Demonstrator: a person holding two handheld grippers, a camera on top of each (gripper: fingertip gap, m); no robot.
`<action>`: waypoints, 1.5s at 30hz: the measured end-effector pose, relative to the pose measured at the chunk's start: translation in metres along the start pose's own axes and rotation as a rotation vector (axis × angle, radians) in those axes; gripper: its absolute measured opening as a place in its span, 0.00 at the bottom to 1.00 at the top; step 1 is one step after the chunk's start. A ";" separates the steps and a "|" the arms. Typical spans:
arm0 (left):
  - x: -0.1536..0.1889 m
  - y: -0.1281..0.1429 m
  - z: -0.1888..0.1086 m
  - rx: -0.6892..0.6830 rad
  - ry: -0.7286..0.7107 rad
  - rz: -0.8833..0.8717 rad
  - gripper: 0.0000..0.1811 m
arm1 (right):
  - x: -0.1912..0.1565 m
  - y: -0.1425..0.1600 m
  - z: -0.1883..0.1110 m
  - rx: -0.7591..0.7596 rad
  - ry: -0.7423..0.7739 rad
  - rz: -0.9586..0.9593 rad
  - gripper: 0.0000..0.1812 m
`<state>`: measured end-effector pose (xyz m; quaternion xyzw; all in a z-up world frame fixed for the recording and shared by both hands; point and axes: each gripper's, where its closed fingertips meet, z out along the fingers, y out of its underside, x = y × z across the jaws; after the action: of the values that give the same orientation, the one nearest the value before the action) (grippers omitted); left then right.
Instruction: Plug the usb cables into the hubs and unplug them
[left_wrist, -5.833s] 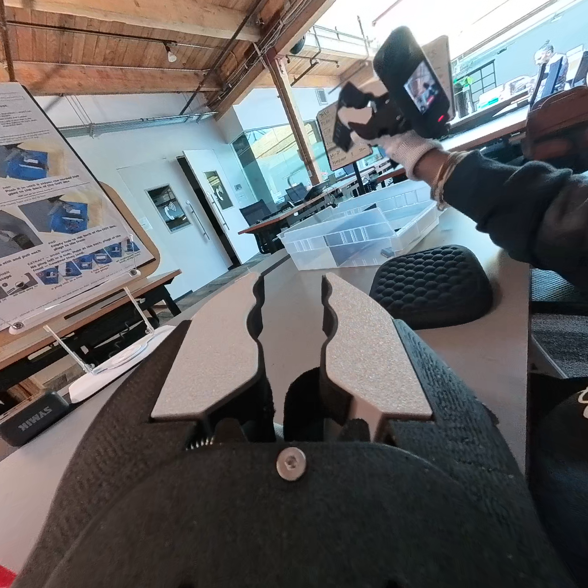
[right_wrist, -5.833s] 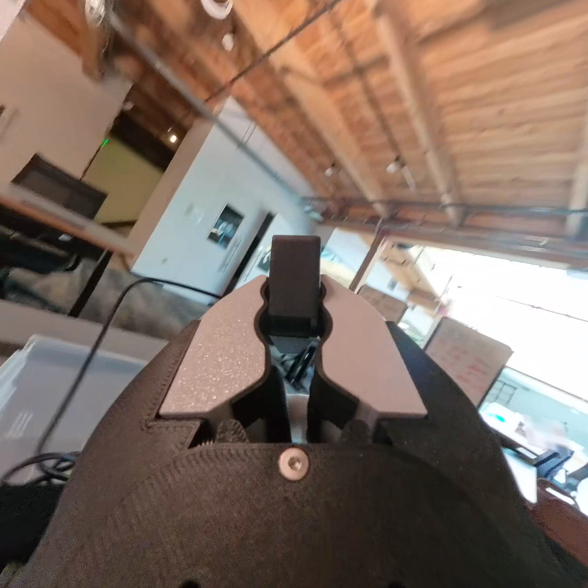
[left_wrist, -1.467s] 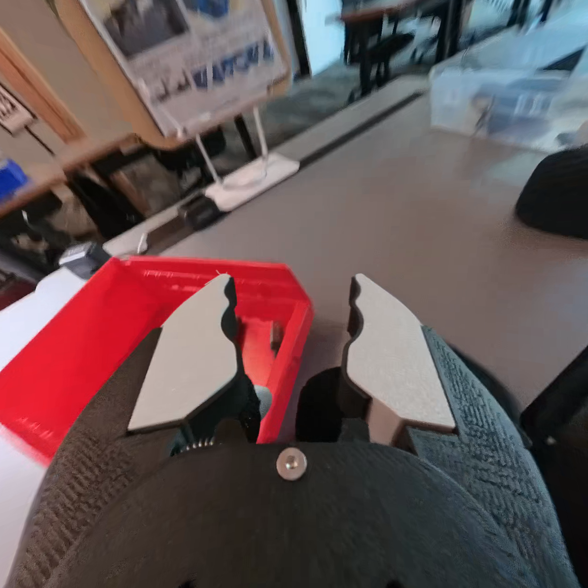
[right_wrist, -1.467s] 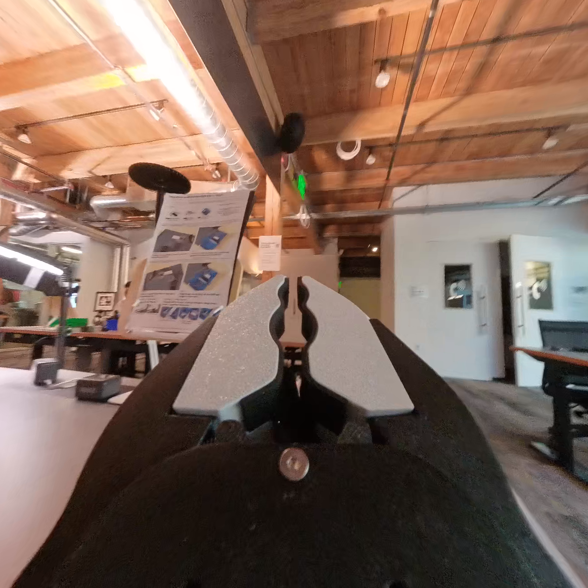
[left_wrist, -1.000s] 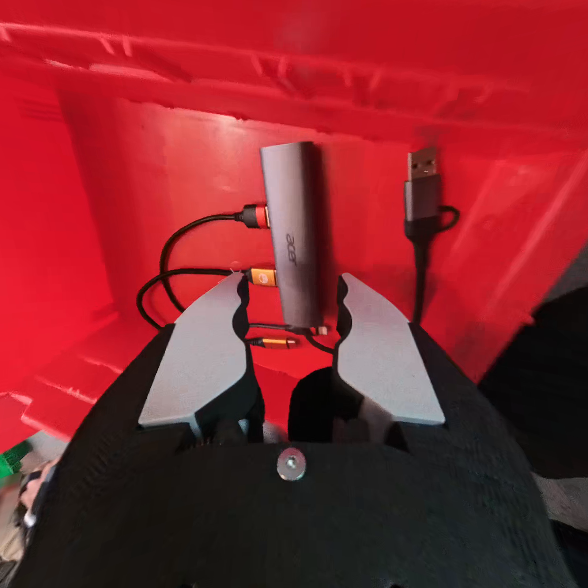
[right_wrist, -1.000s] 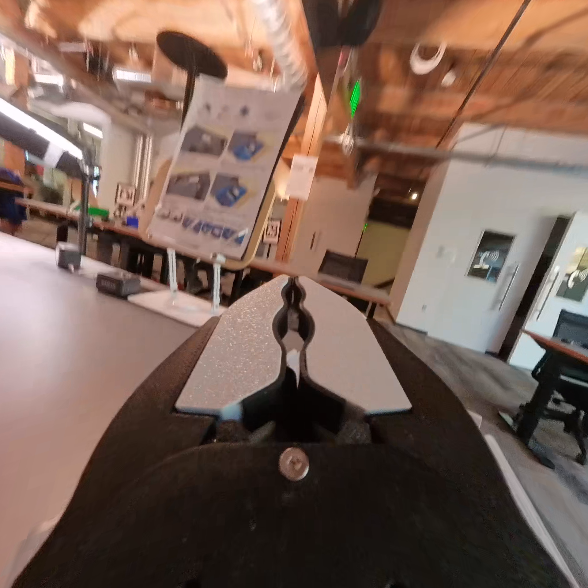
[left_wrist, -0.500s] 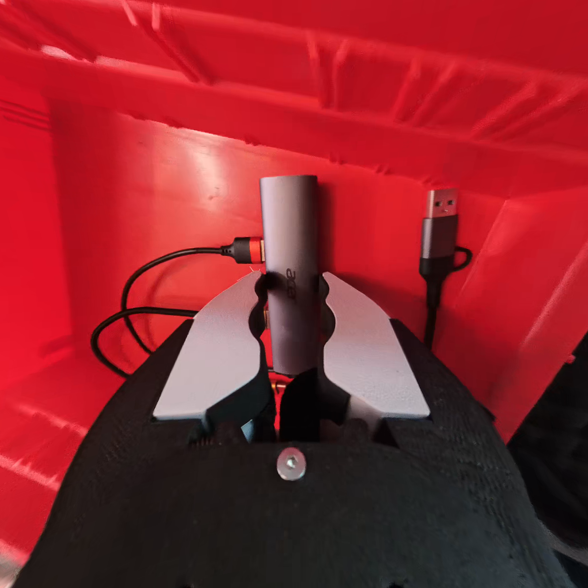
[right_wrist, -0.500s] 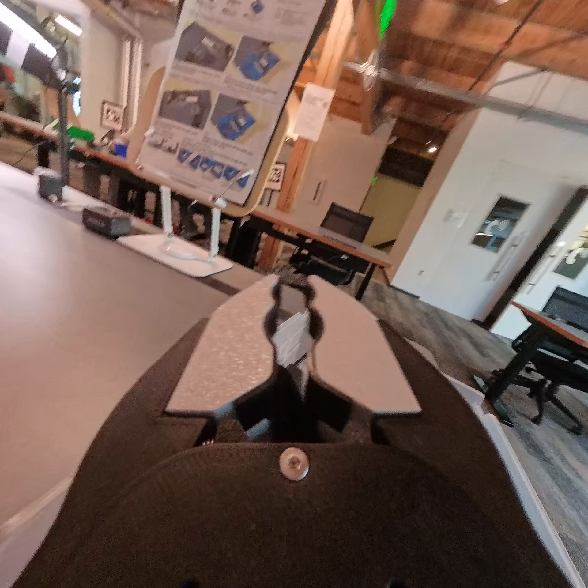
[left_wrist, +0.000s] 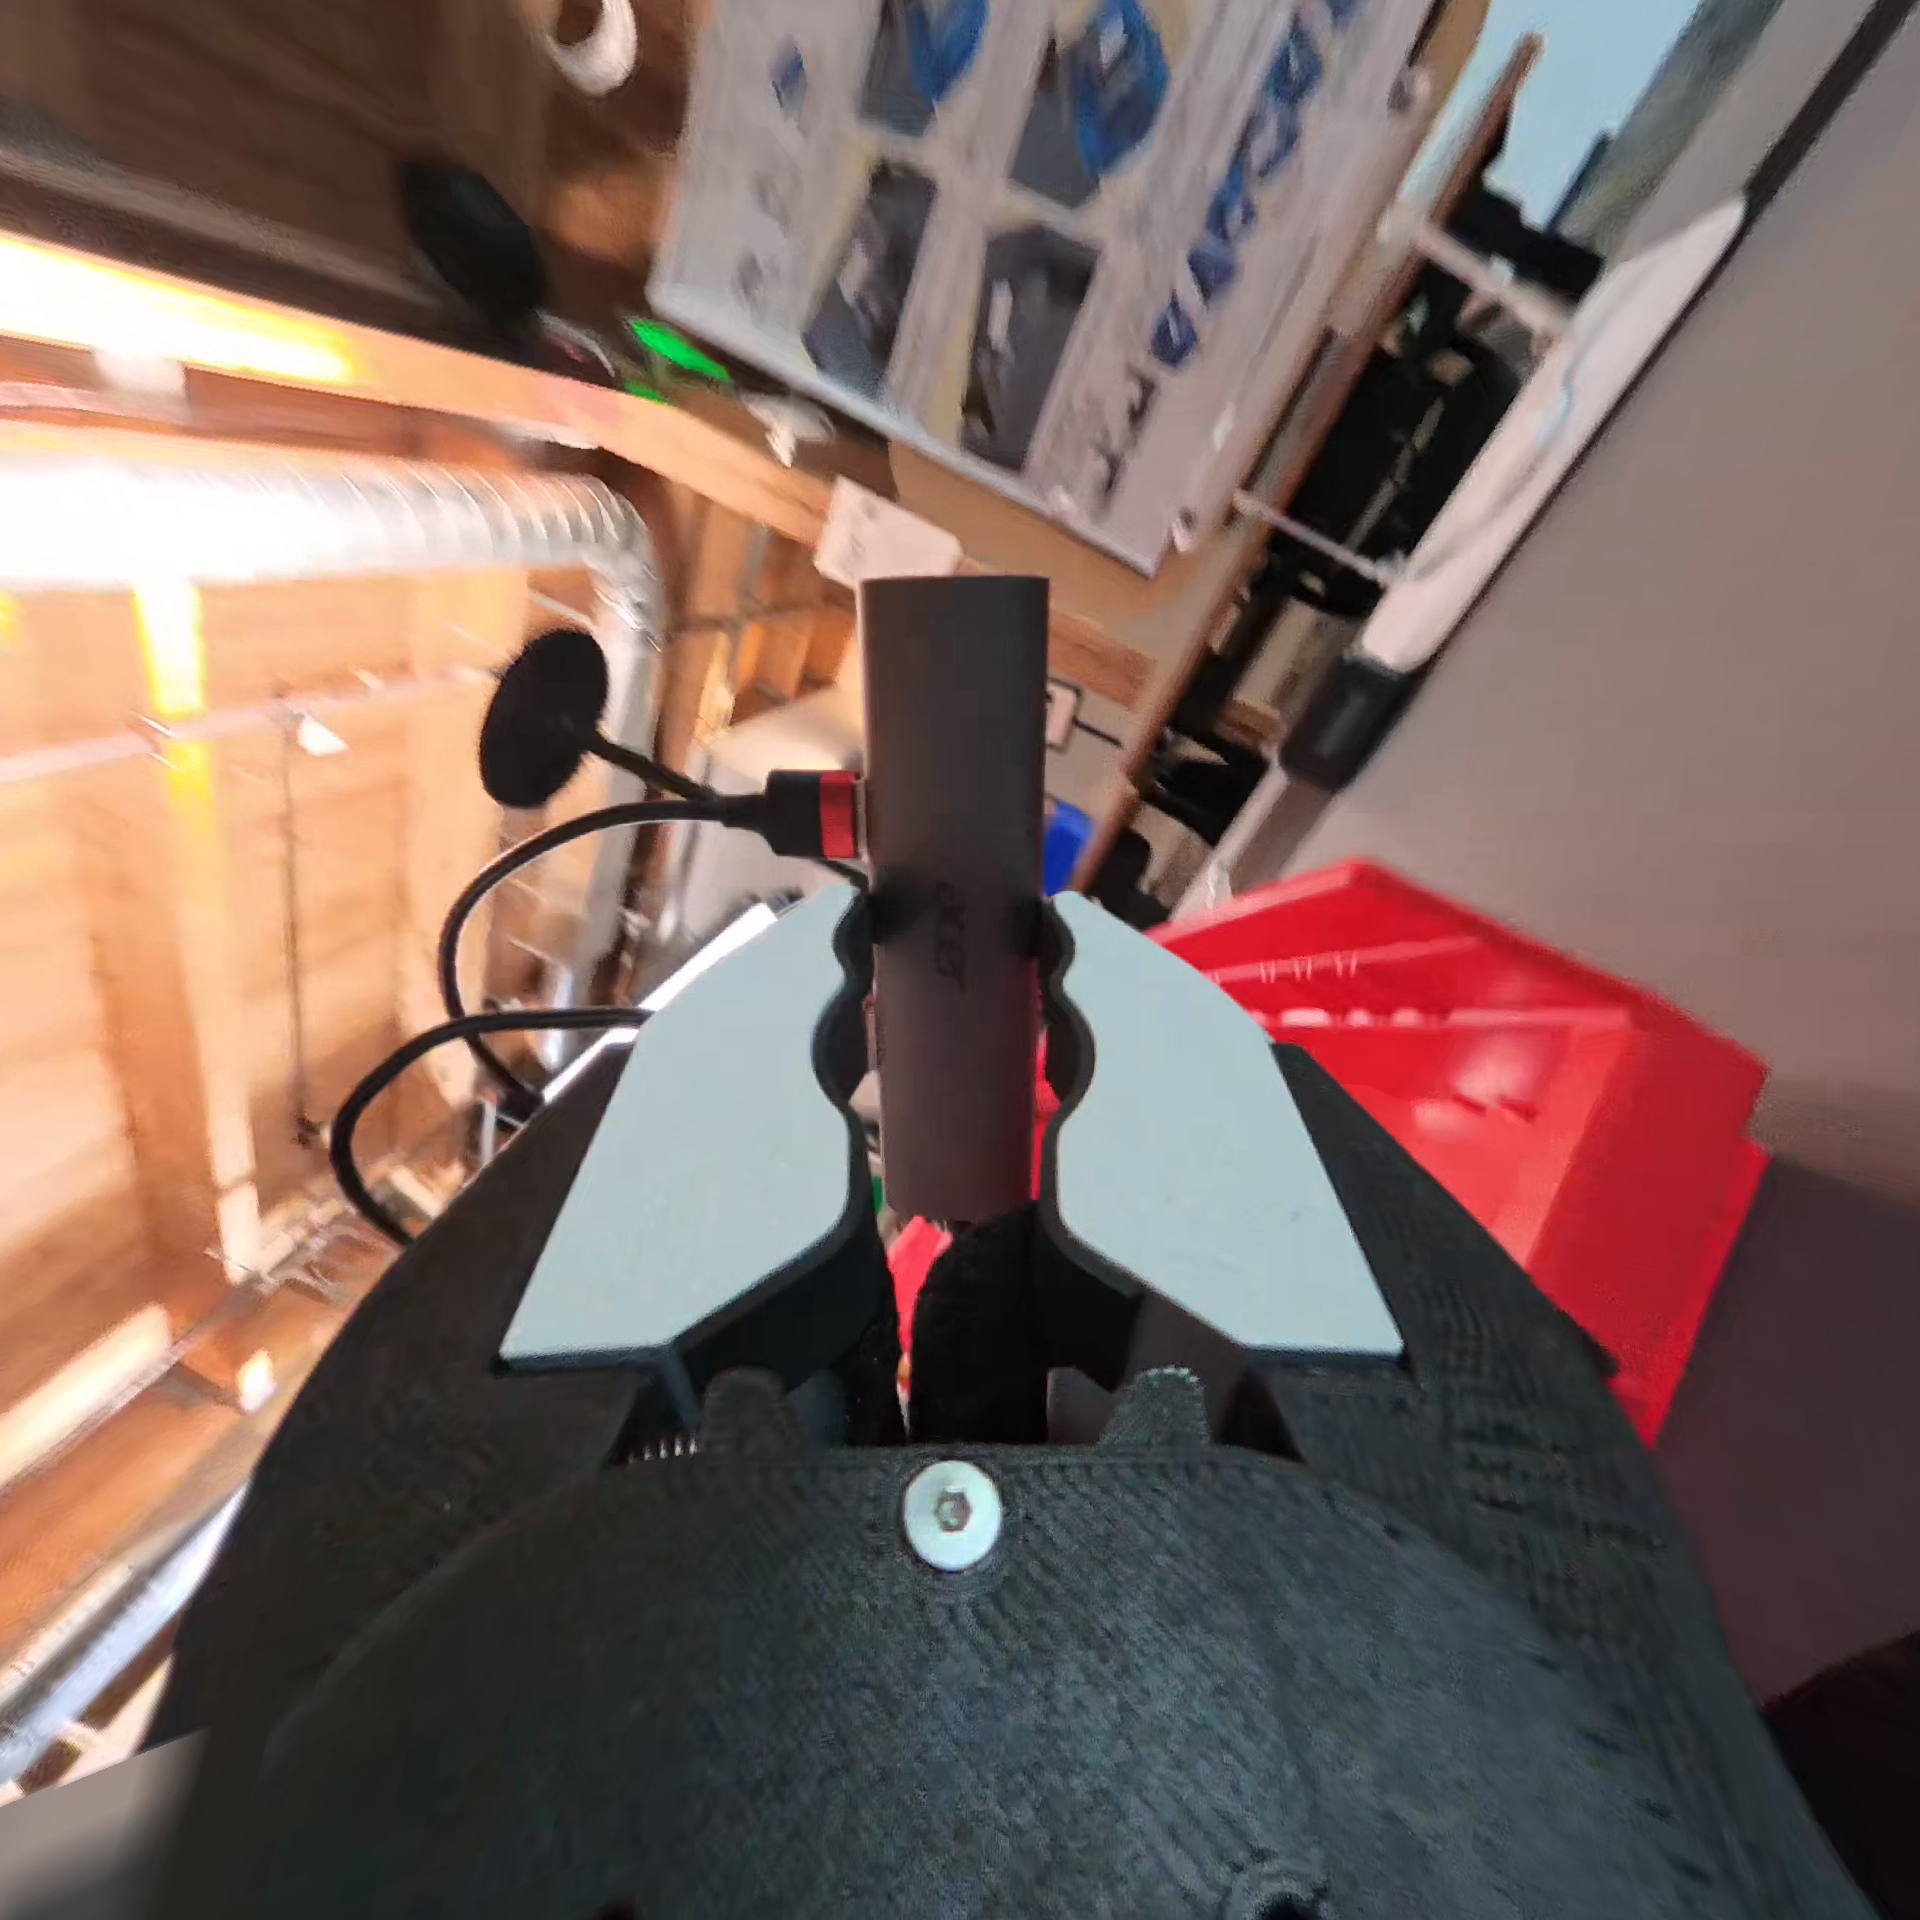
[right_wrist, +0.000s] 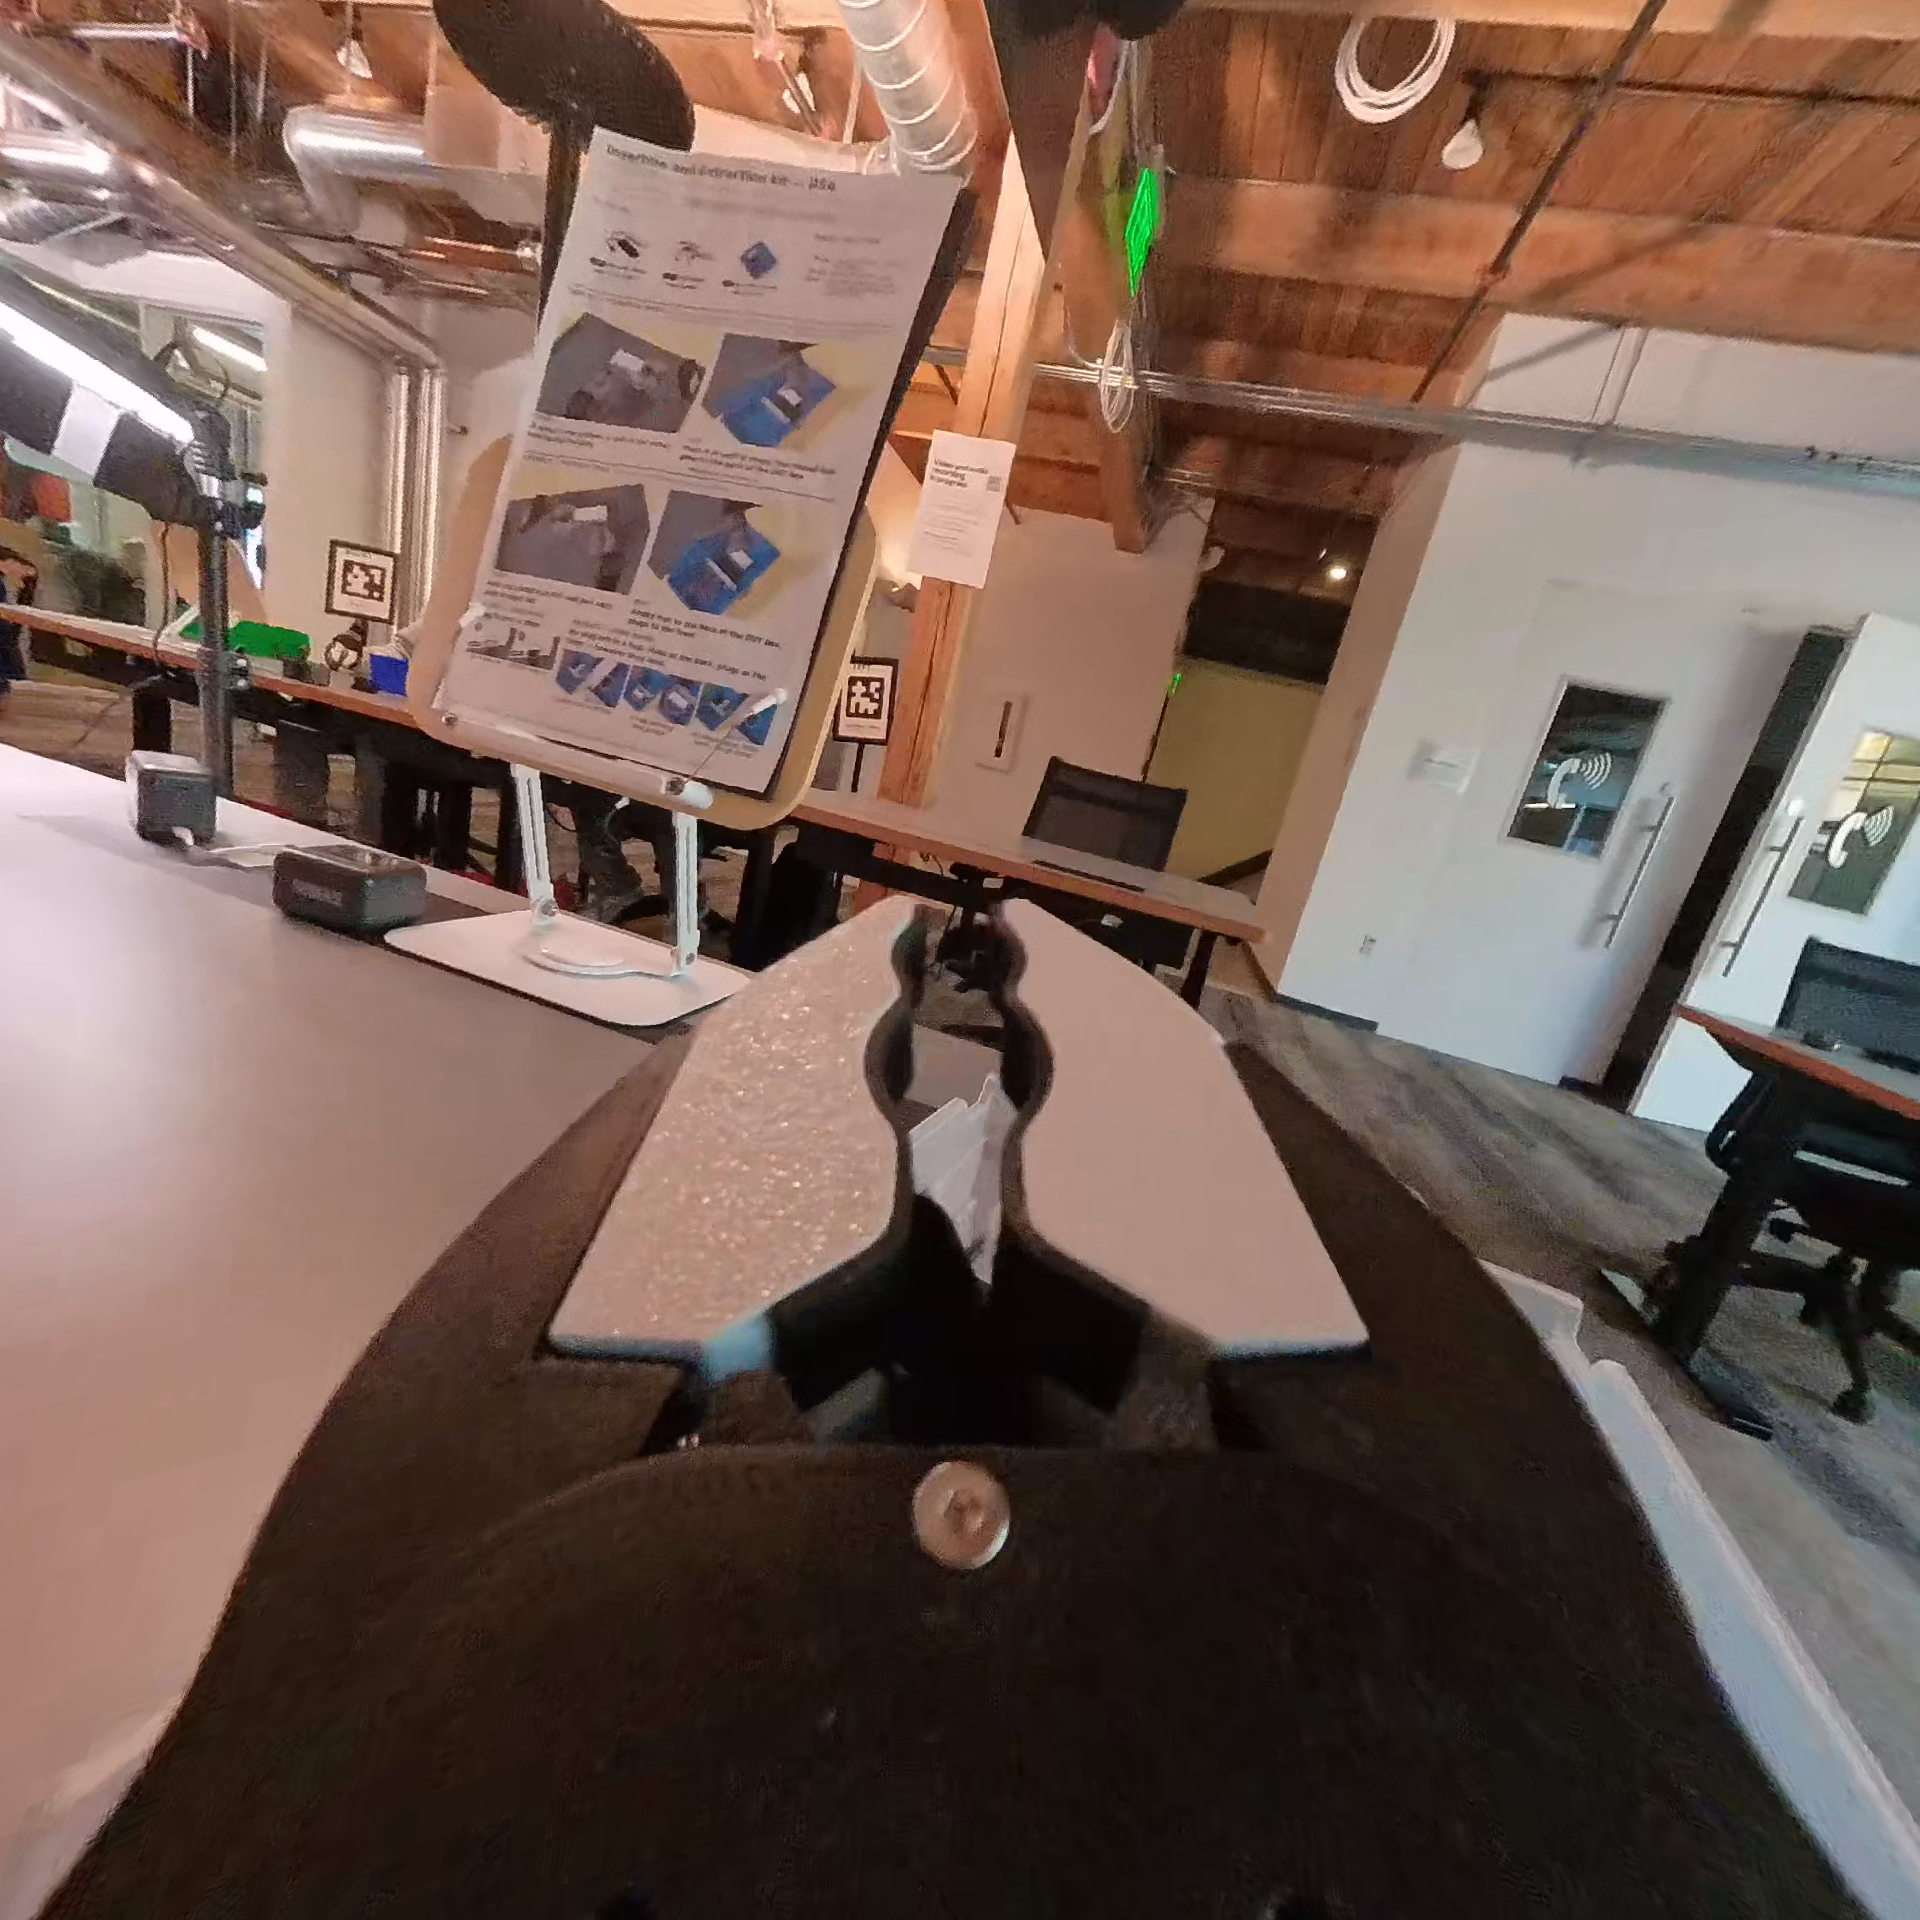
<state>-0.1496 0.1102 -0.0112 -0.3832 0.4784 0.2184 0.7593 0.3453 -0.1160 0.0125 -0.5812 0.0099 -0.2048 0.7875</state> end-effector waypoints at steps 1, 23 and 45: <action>0.000 -0.016 -0.005 0.049 -0.019 0.007 0.16 | 0.002 -0.002 0.001 0.026 0.017 0.017 0.20; 0.085 -0.134 -0.041 0.323 0.061 0.289 0.16 | -0.275 -0.118 -0.024 0.490 -0.881 0.440 0.56; 0.093 -0.141 -0.047 0.372 0.066 0.333 0.16 | -0.397 -0.043 -0.036 0.065 -1.059 0.118 0.12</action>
<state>-0.0357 -0.0165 -0.0534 -0.1597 0.5913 0.2360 0.7544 -0.0409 -0.0261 -0.0477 -0.5789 -0.3626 0.1612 0.7123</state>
